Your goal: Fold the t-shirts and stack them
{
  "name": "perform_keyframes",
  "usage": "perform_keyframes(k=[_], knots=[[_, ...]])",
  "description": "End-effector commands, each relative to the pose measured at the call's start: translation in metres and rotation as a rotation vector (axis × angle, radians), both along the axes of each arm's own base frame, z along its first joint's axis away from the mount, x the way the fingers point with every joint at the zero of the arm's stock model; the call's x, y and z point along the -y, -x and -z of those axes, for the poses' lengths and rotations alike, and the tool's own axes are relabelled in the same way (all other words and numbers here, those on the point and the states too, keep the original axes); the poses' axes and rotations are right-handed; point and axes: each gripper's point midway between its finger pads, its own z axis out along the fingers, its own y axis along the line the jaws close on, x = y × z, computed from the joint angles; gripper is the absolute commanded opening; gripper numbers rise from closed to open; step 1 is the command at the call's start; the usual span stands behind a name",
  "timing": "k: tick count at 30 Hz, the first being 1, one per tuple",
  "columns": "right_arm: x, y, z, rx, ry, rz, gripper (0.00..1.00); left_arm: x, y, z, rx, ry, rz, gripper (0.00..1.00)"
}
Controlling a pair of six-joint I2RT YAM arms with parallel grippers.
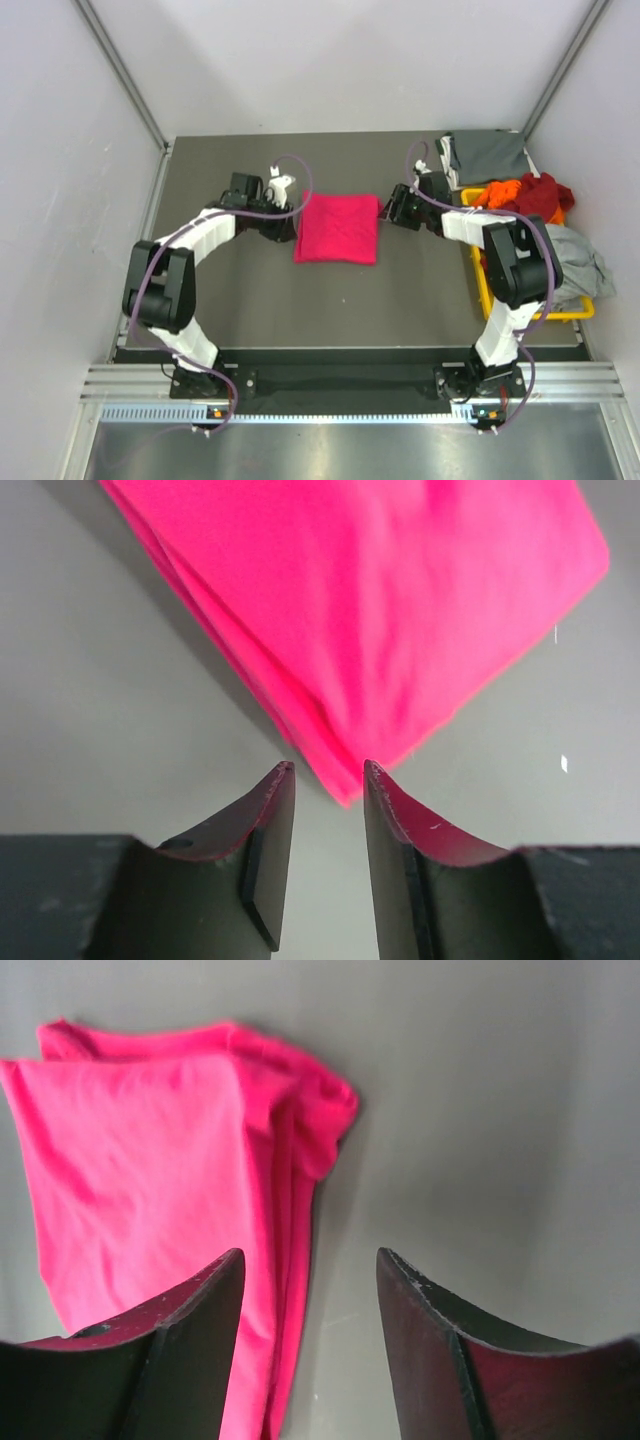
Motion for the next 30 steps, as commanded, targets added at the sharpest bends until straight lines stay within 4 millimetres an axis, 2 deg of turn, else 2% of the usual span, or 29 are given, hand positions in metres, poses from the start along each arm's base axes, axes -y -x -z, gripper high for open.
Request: perform_keyframes(k=[1, 3, 6, 10, 14, 16, 19, 20, 22, 23, 24, 25, 28, 29, 30], knots=[[-0.019, 0.006, -0.008, 0.035, -0.098, -0.011, 0.57, 0.012, -0.037, -0.011, 0.029, 0.052, -0.042, 0.39], [-0.029, 0.016, 0.002, 0.001, -0.118, -0.039, 0.59, 0.014, -0.049, -0.004, 0.015, 0.047, -0.055, 0.40], [-0.043, 0.023, 0.002, 0.003, -0.169, -0.073, 0.61, 0.019, -0.054, 0.006, -0.014, 0.058, -0.057, 0.40], [-0.046, 0.028, 0.004, -0.009, -0.201, -0.075, 0.63, 0.016, -0.057, 0.024, -0.043, 0.031, -0.085, 0.37], [-0.048, 0.030, 0.023, -0.076, -0.199, -0.062, 0.64, 0.013, -0.060, 0.037, -0.066, 0.012, -0.113, 0.37], [-0.049, 0.029, 0.025, -0.078, -0.210, -0.059, 0.64, 0.013, -0.063, 0.038, -0.063, 0.008, -0.122, 0.37], [-0.055, 0.028, 0.027, -0.093, -0.238, -0.072, 0.55, 0.013, -0.062, 0.038, -0.069, 0.013, -0.127, 0.37], [-0.058, 0.026, 0.027, -0.099, -0.253, -0.080, 0.43, 0.013, -0.061, 0.037, -0.067, 0.012, -0.128, 0.37], [-0.059, 0.024, 0.026, -0.099, -0.261, -0.080, 0.30, 0.011, -0.060, 0.032, -0.058, 0.011, -0.128, 0.40], [-0.059, 0.022, 0.026, -0.099, -0.264, -0.073, 0.17, 0.010, -0.058, 0.026, -0.049, 0.008, -0.127, 0.42], [-0.058, 0.019, 0.023, -0.091, -0.267, -0.073, 0.12, 0.008, -0.057, 0.023, -0.035, -0.002, -0.118, 0.44], [-0.058, 0.017, 0.022, -0.087, -0.268, -0.074, 0.02, 0.005, -0.058, 0.013, -0.005, -0.012, -0.119, 0.53], [-0.054, 0.008, 0.015, -0.077, -0.256, -0.082, 0.00, -0.006, -0.052, 0.003, 0.012, -0.042, -0.108, 0.62], [-0.049, 0.003, 0.015, -0.066, -0.234, -0.089, 0.00, -0.010, -0.051, -0.008, 0.033, -0.042, -0.112, 0.63], [-0.046, -0.001, 0.012, -0.077, -0.218, -0.091, 0.00, -0.018, -0.049, -0.009, 0.025, -0.049, -0.121, 0.63]])
